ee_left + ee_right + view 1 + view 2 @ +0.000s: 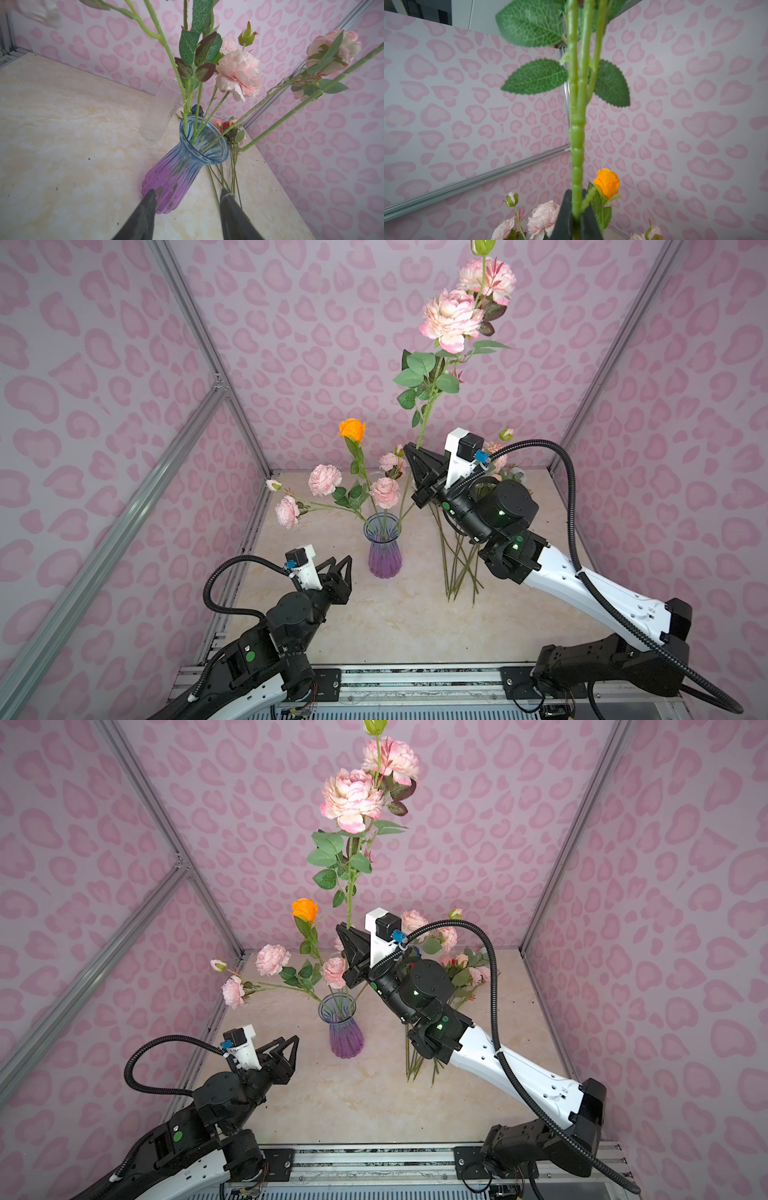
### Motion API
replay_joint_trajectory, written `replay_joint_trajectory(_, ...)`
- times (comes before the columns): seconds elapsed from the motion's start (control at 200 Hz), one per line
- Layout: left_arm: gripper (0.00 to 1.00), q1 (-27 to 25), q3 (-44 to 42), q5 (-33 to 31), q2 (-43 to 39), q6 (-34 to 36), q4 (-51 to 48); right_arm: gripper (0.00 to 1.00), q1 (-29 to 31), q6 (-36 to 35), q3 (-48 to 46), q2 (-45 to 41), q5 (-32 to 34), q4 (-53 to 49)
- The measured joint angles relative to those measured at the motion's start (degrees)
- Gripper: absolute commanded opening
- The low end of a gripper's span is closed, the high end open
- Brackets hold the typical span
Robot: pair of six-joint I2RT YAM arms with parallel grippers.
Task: Arrange the flowers into the vase
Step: 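Carry the pink rose over the vase mouth with right gripper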
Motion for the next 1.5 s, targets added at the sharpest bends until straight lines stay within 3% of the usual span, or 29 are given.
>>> replay_joint_trajectory(0.395,0.51,0.0,-0.02,-0.13,0.15,0.0,-0.09,0.0,-1.84,1.73,0.52,8.68,-2.4,3.34)
replay_joint_trajectory(1.07,0.52,0.0,-1.29,-0.13,0.96,-0.22,-0.13,0.01,-0.11,3.15,-14.71,8.96,-0.68,7.69)
replay_joint_trajectory(1.505,0.52,0.0,-2.05,0.02,1.25,-1.31,-0.13,0.07,1.51,4.98,-17.51,10.75,-1.05,7.52)
